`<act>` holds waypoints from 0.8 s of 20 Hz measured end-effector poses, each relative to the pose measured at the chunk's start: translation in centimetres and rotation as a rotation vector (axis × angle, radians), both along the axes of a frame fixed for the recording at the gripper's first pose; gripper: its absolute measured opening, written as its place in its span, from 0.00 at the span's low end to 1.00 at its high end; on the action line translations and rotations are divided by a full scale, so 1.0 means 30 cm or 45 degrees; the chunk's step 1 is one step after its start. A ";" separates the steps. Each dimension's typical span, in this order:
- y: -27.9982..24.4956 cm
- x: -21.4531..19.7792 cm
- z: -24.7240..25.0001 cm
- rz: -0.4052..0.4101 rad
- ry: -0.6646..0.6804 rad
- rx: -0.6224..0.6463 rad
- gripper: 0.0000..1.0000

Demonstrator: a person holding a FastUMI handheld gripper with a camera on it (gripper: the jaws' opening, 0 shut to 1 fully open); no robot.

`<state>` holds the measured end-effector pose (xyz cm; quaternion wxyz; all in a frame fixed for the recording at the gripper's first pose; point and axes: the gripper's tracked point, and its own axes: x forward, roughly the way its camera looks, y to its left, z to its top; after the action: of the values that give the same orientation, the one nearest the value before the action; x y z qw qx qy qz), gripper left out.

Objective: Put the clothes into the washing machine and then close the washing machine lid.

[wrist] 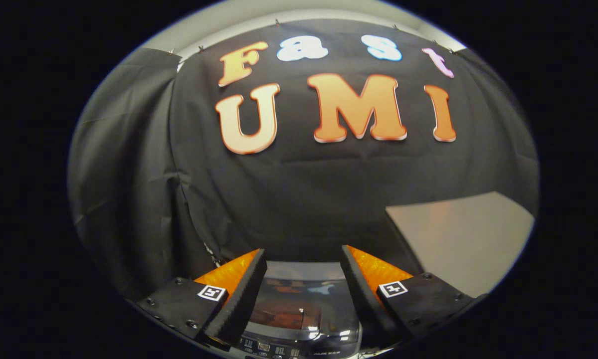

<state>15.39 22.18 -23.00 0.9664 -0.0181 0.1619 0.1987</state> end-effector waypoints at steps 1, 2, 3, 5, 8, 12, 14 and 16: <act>0.001 -0.004 0.053 0.007 -0.043 0.001 0.96; 0.001 -0.014 0.102 0.010 -0.077 0.004 0.96; 0.001 -0.016 0.144 0.014 -0.105 0.013 0.96; -0.003 -0.021 0.219 0.009 -0.146 0.039 0.96; -0.017 -0.036 0.325 0.004 -0.203 0.082 0.96; -0.075 -0.046 0.428 -0.016 -0.264 0.095 0.96; -0.105 -0.051 0.461 -0.029 -0.285 0.086 0.96; -0.129 -0.069 0.500 -0.032 -0.304 0.102 0.96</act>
<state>13.31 18.30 -8.01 0.9812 -0.0009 0.0377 0.1894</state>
